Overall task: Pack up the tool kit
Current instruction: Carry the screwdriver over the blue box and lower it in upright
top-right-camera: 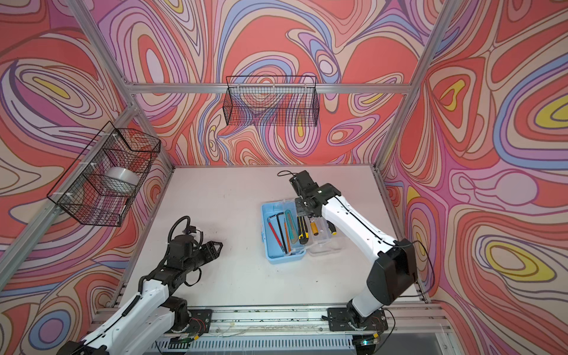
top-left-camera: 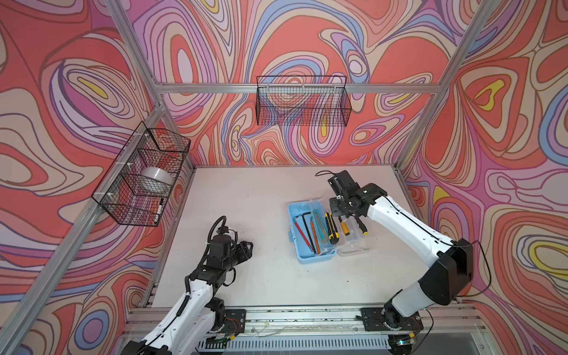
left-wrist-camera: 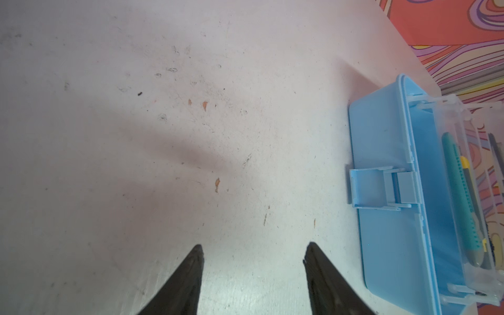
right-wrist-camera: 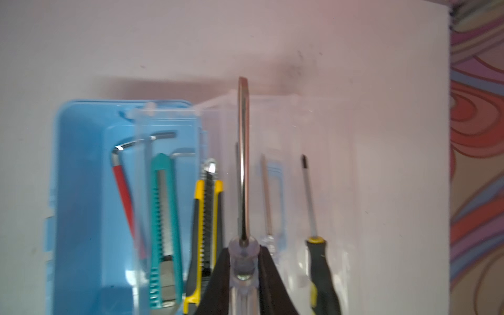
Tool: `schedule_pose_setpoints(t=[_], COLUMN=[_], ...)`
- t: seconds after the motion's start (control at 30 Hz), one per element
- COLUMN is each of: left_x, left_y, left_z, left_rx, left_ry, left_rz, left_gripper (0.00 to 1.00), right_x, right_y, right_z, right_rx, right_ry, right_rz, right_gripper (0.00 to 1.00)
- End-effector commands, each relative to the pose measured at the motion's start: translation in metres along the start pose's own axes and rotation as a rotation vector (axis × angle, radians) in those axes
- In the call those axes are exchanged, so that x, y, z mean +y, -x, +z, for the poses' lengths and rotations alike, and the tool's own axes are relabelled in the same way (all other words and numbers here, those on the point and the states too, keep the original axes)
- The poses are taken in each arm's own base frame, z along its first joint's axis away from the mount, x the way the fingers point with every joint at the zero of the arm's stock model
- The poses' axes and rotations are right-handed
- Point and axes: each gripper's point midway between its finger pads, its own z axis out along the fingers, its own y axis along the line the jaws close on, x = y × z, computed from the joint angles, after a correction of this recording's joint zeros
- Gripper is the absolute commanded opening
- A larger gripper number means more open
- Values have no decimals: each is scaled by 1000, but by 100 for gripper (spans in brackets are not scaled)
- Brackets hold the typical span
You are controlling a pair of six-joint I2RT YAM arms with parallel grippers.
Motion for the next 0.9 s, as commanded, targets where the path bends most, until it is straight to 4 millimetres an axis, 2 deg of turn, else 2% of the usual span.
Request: schedule_pose_setpoints(t=[0.0, 0.17, 0.5, 0.73, 0.77, 0.8, 0.87], left_x=[-1, -2, -3, -3, -3, -4, -4], left_y=[2, 2, 1, 1, 1, 1, 1], left_z=[2, 4, 4, 6, 6, 6, 6], left_rx=[-7, 3, 4, 11, 13, 14, 13], left_ry=[-7, -9, -12, -16, -14, -17, -19], left_rz=[2, 3, 5, -1, -1, -1, -2], left_gripper=[60, 60, 60, 60, 59, 59, 59], right_x=[-36, -44, -40, -40, -39, -38, -35], right_y=[-11, -23, -34, -49, -51, -52, -51], right_z=[-2, 11, 26, 34, 35, 34, 32], right_rx=[2, 30, 70, 119, 127, 129, 120], right_ry=[-104, -144, -129, -135, -134, -123, -100], right_rz=[6, -2, -9, -14, -11, -9, 2], right_gripper=[0, 0, 0, 0, 1, 12, 25])
